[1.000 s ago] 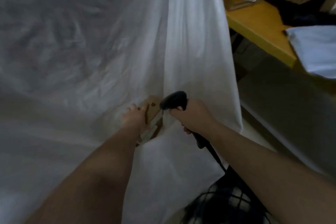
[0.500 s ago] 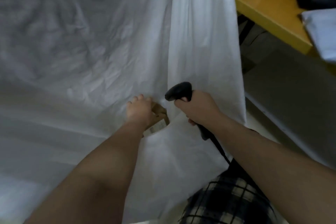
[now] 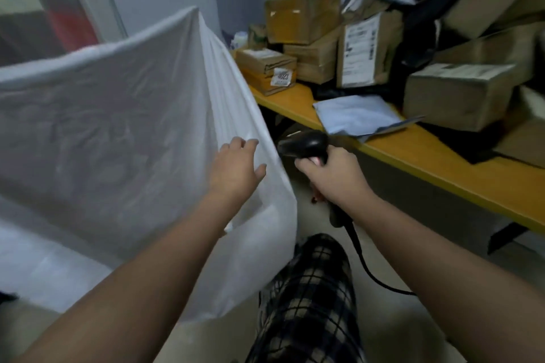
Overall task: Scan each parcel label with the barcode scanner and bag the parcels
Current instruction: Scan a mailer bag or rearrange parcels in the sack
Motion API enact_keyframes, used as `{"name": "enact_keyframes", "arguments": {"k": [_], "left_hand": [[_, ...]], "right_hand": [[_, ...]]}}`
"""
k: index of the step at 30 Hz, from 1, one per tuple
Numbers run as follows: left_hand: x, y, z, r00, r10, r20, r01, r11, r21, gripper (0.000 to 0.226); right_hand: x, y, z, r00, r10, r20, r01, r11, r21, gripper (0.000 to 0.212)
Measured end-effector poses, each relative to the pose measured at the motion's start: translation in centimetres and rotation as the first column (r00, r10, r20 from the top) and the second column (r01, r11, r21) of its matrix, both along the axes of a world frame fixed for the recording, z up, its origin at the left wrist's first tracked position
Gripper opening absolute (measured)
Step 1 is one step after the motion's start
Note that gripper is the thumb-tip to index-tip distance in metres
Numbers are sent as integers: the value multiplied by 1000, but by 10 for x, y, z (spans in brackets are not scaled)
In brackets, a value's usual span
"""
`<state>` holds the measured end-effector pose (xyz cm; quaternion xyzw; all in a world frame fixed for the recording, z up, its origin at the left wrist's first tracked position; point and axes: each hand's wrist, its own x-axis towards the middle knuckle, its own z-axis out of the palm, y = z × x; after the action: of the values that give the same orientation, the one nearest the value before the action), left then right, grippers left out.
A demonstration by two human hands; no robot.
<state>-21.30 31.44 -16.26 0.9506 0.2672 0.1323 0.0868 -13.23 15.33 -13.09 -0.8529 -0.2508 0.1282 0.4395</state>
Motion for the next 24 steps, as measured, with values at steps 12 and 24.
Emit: {"name": "enact_keyframes", "arguments": {"k": [12,24], "left_hand": [[96,-62,26,926,-366,96,357,929,95,93],[134,-57,45,735,-286,614,605,685,-406,21]], "right_hand": [[32,-101,32,959,-277,54,263,948,179,19],[66,-125,29,937,-293,-190,348,825,445,14]]}}
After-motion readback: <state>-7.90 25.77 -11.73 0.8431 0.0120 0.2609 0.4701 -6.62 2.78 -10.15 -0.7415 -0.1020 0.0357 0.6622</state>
